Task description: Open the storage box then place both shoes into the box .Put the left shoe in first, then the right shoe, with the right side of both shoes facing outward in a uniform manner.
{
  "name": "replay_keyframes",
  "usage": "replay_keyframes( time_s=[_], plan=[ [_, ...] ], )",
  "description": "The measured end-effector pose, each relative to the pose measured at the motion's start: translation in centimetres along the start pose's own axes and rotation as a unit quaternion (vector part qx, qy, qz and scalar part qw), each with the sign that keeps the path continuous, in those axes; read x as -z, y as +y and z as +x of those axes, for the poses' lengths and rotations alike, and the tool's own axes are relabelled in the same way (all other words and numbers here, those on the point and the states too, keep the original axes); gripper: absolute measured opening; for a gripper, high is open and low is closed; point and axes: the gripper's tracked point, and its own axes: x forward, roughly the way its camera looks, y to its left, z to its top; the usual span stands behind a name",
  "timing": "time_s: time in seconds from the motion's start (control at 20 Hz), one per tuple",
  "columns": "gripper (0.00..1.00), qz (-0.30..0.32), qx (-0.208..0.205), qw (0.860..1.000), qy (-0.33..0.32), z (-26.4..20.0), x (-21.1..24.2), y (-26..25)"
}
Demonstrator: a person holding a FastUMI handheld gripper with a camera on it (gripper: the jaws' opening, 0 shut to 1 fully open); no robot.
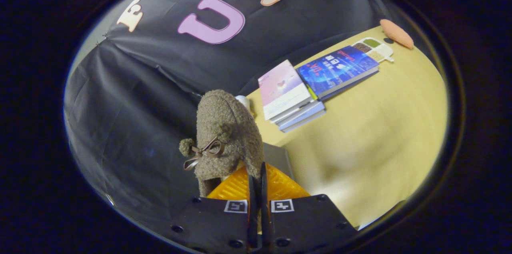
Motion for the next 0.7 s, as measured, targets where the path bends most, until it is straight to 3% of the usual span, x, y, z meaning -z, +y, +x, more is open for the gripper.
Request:
replay_keyframes(
  time_s=[0.25,0.7],
  plan=[
    [0.08,-0.014,-0.005,0.999,0.048,2.5,4.0,2.3],
    [0.08,-0.048,0.042,0.996,0.068,4.4,7.3,1.2]
  ],
)
